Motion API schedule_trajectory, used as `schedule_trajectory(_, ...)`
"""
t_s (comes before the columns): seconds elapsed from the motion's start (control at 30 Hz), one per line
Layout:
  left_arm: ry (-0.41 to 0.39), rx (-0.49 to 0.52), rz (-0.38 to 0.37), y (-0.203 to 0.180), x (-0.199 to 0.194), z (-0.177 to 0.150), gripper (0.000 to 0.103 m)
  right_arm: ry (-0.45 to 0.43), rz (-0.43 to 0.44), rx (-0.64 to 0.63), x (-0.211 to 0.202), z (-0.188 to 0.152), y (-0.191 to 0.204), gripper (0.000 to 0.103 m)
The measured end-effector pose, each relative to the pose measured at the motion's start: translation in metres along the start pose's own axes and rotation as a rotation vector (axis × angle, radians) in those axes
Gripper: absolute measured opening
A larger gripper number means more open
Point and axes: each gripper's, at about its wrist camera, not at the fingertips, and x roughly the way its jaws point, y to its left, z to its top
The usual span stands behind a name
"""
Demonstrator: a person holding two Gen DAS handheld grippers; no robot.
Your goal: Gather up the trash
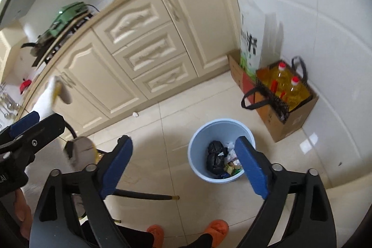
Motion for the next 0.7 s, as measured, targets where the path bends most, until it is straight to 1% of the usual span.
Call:
schedule_trajectory(0.03,-0.023,0.004,0.018,0.007,-0.021,-0.007,0.100,-0.014,-0.004,-0.012,-0.014,-0.002,0.009,0.098)
schedule_trajectory(0.13,-0.094,-0.010,0.039,0.025,-0.077,-0.029,0.102,-0.062,0.001,-0.042,-0.055,-0.013,0.039,0.100)
schedule_trajectory(0.23,-0.141,-0.036,0.056,0.040,-0.128,-0.056,0.102,-0.102,0.010,-0.074,-0.088,-0.023,0.068,0.101)
schedule_trajectory(0.33,-0.168,-0.071,0.061,0.056,-0.186,-0.091,0.102,-0.151,0.036,-0.110,-0.122,-0.034,0.098,0.101)
schedule_trajectory(0.43,-0.218,-0.105,0.079,0.071,-0.244,-0.126,0.102,-0.207,0.051,-0.150,-0.158,-0.046,0.128,0.102)
schedule_trajectory(0.6,-0.308,-0.134,0.126,0.078,-0.336,-0.182,0.102,-0.306,0.066,-0.220,-0.219,-0.066,0.174,0.103)
schedule_trajectory(0.63,-0.320,-0.139,0.127,0.075,-0.347,-0.192,0.102,-0.323,0.072,-0.232,-0.231,-0.070,0.181,0.103)
schedule_trajectory(0.7,-0.351,-0.150,0.102,0.074,-0.385,-0.217,0.102,-0.357,0.077,-0.261,-0.255,-0.081,0.198,0.103)
